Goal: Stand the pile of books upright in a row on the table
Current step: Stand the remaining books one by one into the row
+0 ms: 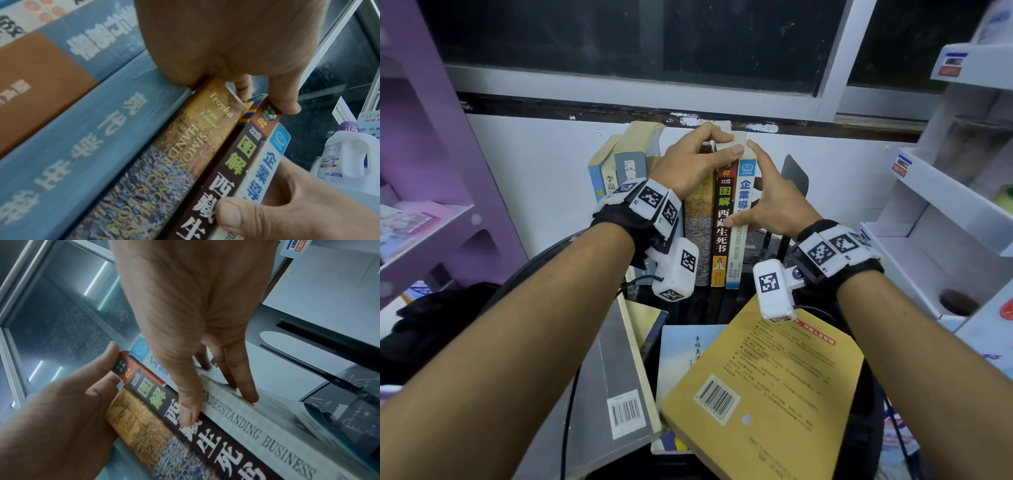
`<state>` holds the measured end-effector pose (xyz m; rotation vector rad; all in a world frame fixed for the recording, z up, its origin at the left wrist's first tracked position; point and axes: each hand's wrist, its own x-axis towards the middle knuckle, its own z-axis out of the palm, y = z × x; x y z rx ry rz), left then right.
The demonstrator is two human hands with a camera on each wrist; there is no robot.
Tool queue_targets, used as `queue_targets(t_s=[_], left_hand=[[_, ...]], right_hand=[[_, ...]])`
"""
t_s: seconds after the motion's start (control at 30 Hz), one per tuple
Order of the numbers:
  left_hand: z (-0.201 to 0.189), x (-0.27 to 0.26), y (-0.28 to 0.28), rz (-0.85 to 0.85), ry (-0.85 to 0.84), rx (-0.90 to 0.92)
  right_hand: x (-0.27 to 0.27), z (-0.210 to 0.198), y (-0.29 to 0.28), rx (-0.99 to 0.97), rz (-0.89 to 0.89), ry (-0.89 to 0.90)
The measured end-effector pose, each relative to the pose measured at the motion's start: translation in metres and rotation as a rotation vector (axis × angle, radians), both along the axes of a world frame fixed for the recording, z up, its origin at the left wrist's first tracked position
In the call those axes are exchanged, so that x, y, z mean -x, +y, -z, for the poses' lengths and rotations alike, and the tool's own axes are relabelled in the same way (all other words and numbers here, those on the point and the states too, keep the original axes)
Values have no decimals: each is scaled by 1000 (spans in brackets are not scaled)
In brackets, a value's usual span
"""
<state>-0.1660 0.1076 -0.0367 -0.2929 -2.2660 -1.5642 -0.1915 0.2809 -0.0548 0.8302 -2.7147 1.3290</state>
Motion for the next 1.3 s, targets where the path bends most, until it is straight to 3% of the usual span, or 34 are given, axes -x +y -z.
queue_targets(t_s=[0.8, 0.87, 1.17, 1.3], left_hand=[[1, -9, 5, -12, -26, -15], [-10, -44, 15, -35, 23, -20], [-1, -46, 9, -58, 21, -36], [1, -74, 1, -123, 49, -42]], right_hand=[[-7, 3, -1, -47, 1, -4], [-39, -9, 9, -14, -10, 27], [-45, -12, 15, 2, 10, -32], [-68, -13, 19, -44, 29, -46]])
